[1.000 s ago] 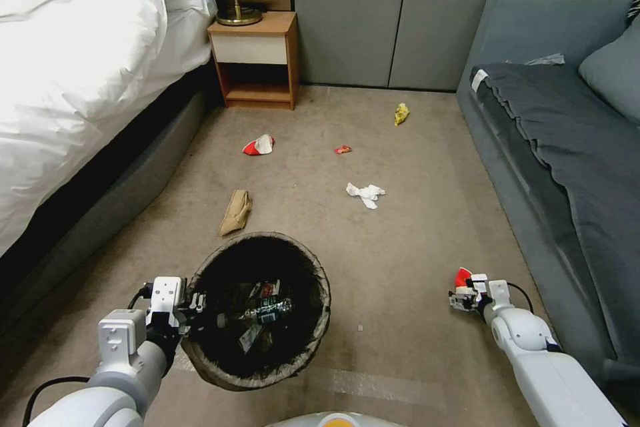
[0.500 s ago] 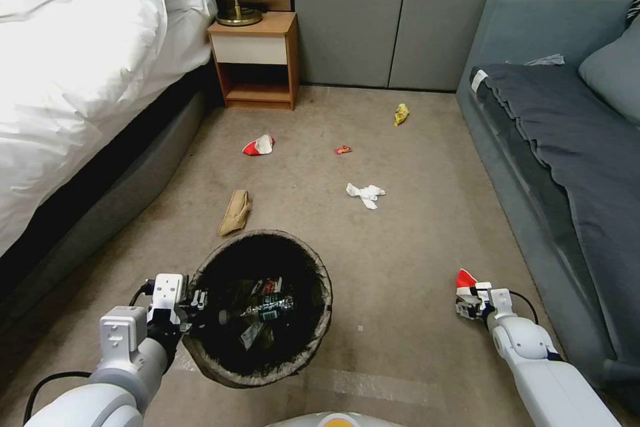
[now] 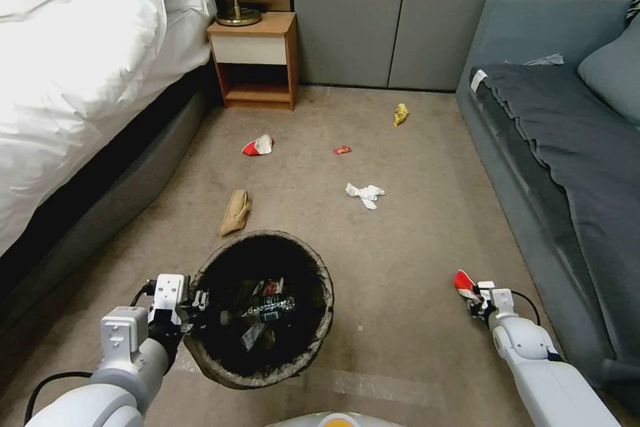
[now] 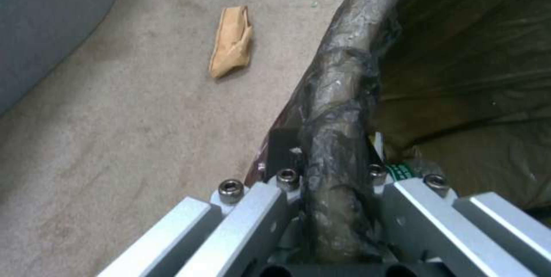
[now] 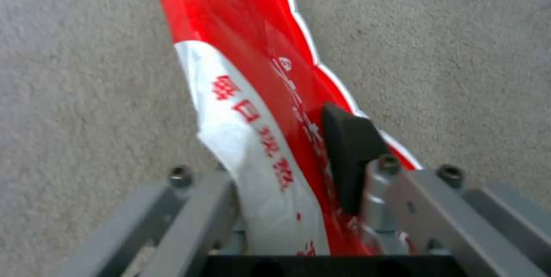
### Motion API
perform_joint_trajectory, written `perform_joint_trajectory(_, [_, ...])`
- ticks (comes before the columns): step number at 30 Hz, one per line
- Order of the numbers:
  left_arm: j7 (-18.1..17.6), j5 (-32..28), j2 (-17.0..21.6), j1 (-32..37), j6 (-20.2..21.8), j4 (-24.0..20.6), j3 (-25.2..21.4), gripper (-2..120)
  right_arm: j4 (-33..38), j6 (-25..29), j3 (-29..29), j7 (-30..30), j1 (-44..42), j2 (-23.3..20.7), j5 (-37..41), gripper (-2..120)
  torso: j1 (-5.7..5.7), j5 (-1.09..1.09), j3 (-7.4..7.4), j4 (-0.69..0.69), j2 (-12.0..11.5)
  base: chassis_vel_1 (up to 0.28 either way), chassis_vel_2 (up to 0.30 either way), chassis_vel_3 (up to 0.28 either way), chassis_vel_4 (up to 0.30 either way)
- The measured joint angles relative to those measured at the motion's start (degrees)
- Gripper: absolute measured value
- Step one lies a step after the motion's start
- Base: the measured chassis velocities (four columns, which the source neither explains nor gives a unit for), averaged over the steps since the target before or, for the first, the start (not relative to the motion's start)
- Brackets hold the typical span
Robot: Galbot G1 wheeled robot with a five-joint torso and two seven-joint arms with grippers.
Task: Pick up the trash bin, then pick up the garbage from the floor and place it into the trash bin.
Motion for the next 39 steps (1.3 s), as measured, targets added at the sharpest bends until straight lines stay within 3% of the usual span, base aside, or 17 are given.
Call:
perform_joint_trajectory(3, [0.0,0.0,0.0,-0.1,0.0,0.0,-0.1,1,0.4,0.1,0.1,0.1,0.1,0.0,0.7,3,0.0,0.02,0.0,0.01,0.0,0.0,0.0,0.0,0.0])
perform_joint_trajectory(5, [0.0,0.0,0.0,-0.1,0.0,0.0,-0.2,1,0.7,0.1,0.2,0.2,0.1,-0.1,0.9,0,0.0,0.02,0.0,0.02,0.0,0.0,0.0,0.0,0.0])
perform_joint_trajectory(8, [0.0,0.0,0.0,-0.2,0.0,0.0,-0.2,1,2.1,0.5,0.6,0.4,-0.2,-0.3,1.5,0,0.0,0.04,0.0,0.02,0.0,0.0,0.0,0.0,0.0])
perform_joint_trajectory(13, [0.0,0.0,-0.1,-0.2,0.0,0.0,-0.2,1,10.5,0.3,2.6,1.3,-2.8,-1.8,7.7,0,0.0,0.01,0.0,0.01,0.0,0.0,0.0,0.0,0.0])
perform_joint_trajectory(20, [-0.1,0.0,-0.1,-0.2,0.0,0.0,-0.3,1,24.7,0.1,6.3,1.9,-8.5,-5.9,13.3,0,0.0,0.02,0.01,-0.01,0.0,0.0,0.0,0.0,0.0])
perform_joint_trajectory(23, [-0.1,0.0,0.0,-0.2,0.0,0.0,-0.1,1,38.8,-1.2,9.0,2.1,-13.4,-8.9,16.4,0,0.0,-0.01,0.0,0.01,0.0,0.0,0.0,0.0,0.0])
perform_joint_trajectory(24, [-0.1,0.0,0.0,-0.2,0.0,0.0,-0.1,1,38.8,-1.2,9.0,2.1,-13.4,-8.9,16.4,0,0.0,-0.01,0.0,0.01,0.0,0.0,0.0,0.0,0.0])
perform_joint_trajectory(27, [-0.1,0.0,-0.1,-0.4,0.0,0.0,0.1,1,50.1,-2.7,10.0,2.5,-16.5,-10.2,18.2,0,0.0,0.0,0.0,0.01,0.0,0.0,0.0,0.0,0.0])
perform_joint_trajectory(29, [-0.1,0.0,-0.1,-0.5,0.0,0.0,0.1,1,53.2,-3.2,10.0,2.7,-17.1,-10.4,18.7,0,0.0,0.0,0.0,0.0,0.0,0.0,0.0,0.0,0.0])
perform_joint_trajectory(30, [-0.1,0.0,0.0,-0.5,0.0,0.0,0.2,1,58.0,-4.1,9.5,3.2,-17.6,-10.5,19.4,0,0.0,-0.02,0.0,0.01,0.0,0.0,0.0,0.0,0.0])
perform_joint_trajectory(32, [-0.1,0.0,0.0,-0.6,0.0,0.0,0.2,1,59.7,-4.5,9.1,3.4,-17.8,-10.5,19.6,0,0.0,-0.01,0.0,0.01,0.0,0.0,0.0,0.0,0.0])
perform_joint_trajectory(34, [-0.2,0.1,0.1,-0.6,0.0,0.0,0.2,1,66.1,-6.2,6.1,4.5,-17.8,-10.6,20.3,0,0.0,-0.01,0.0,0.01,0.0,0.0,0.0,0.0,0.0])
perform_joint_trajectory(39, [-0.2,0.1,0.1,-0.6,0.0,0.0,0.3,1,71.1,-8.3,0.0,5.7,-17.0,-10.6,20.8,0,0.0,-0.01,0.0,0.01,0.0,0.0,0.0,0.0,0.0])
